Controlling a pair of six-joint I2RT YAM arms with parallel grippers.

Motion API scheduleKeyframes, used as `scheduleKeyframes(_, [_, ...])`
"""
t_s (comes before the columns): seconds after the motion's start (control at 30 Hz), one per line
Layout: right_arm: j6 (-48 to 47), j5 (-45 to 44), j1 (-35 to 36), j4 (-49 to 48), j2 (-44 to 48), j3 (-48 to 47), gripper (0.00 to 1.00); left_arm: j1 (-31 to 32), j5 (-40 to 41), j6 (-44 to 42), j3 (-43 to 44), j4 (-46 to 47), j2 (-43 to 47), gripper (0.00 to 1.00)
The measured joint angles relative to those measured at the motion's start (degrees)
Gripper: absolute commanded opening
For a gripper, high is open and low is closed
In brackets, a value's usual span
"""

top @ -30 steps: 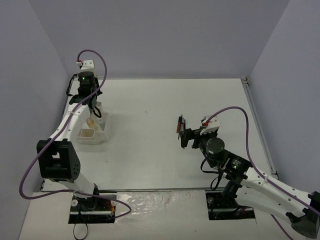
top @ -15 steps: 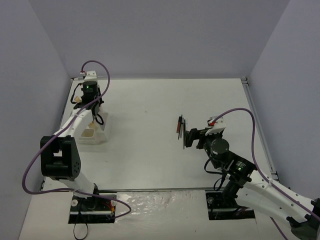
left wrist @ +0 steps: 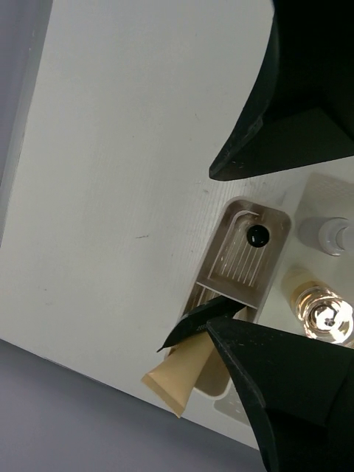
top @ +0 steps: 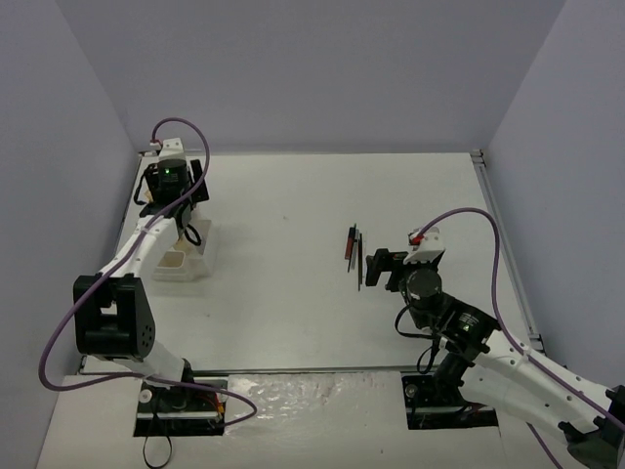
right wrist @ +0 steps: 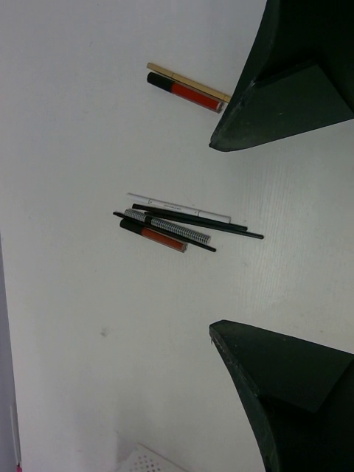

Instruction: Organize the makeup

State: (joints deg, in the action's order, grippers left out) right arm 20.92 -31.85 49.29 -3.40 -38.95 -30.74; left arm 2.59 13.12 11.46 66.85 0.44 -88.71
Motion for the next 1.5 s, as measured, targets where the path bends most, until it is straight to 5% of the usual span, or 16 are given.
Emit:
scheduleKeyframes(0.2, [4.3,-0.4,-4.1,4.0,-4.8,-2.0,0.87,0.0,-1.8,3.8,0.5,-5.6,6.1,0.84])
scheduleKeyframes(0.43, [7.6,6.9,-18.1,6.6,-13.0,-4.6,0.83,0.4,-9.3,8.3,4.4,-16.7,17.5,0.95])
scheduleKeyframes(0.67, [7.6,14.5,-28.1,6.1,-24.7,-7.7,0.7,2.9,-18.2,9.2,1.1,-21.8,29.6,0.97])
scheduleKeyframes(1.0, [8.8,19.3,-33.4,1.4,-37.8,-8.3,0.54,6.4,-23.9,7.8,-14.7,-28.5,33.5,0.97])
scheduleKeyframes(1.5, [10.5,19.9,-35.3,-4.6,-46.1,-8.4,0.48,6.4,-25.8,7.7,-15.2,-29.1,34.8,0.97])
